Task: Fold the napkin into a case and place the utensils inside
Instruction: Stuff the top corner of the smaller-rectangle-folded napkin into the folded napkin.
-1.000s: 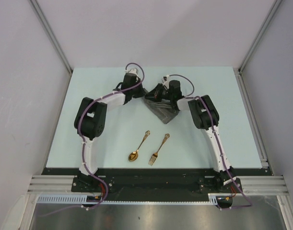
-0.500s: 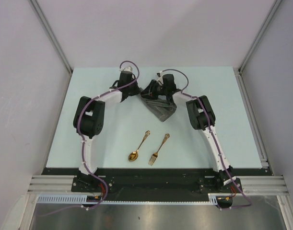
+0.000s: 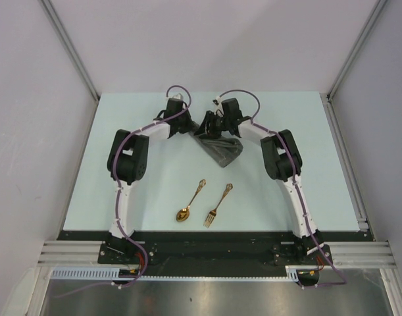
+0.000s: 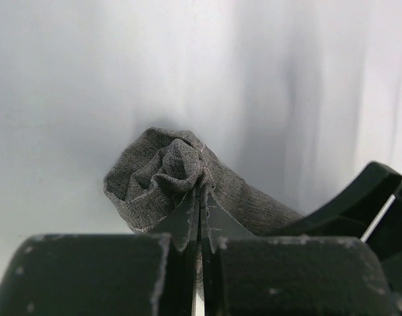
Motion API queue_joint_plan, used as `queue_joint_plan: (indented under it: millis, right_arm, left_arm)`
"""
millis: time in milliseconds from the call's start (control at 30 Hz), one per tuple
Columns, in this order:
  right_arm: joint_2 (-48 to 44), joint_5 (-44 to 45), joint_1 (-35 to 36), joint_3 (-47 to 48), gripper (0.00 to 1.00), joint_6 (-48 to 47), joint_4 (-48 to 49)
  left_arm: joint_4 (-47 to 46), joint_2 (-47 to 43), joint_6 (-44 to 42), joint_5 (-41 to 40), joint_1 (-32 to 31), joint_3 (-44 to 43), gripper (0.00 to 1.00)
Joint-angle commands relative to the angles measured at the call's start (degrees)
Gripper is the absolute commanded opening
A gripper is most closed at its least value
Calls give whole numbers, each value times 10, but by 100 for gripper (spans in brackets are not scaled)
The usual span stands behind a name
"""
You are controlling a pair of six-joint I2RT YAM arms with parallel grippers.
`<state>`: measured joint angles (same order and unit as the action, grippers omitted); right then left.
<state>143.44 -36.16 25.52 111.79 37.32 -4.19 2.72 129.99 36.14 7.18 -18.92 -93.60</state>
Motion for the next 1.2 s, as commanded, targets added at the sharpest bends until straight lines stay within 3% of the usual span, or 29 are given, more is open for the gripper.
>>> queue_joint_plan:
  millis: [0,233,400,600,933,967,1100,1167]
  right_arm:
    - [-68,-5,-12,-28,46,-44,-70]
    - [-159,-6,-69,-90,47,-84,-94]
    - [-176,5,-115,-135,44,-110,-106]
    - [-177,10,-127,-189,39,-123,-104]
    - [-235,-46,-101,-300,29,-63,-11]
    - [-239,-44,-98,-310,29,-60,-6]
    - [-261,-33,-85,-348,28,-44,21]
    - [-265,-25,-76,-358,28,-43,21]
  left_arm:
    - [36,13,11,37,-8,12,0]
    - [29,-11,4,36,-5,34,0]
    - [19,-18,5,44,-5,47,0]
    - [19,-21,4,45,-4,51,0]
    - [18,-30,4,44,-5,62,0]
    - [15,-35,3,36,-5,67,2]
    - [-4,-70,-5,26,-4,90,30]
    - [1,-83,-6,24,-4,91,35]
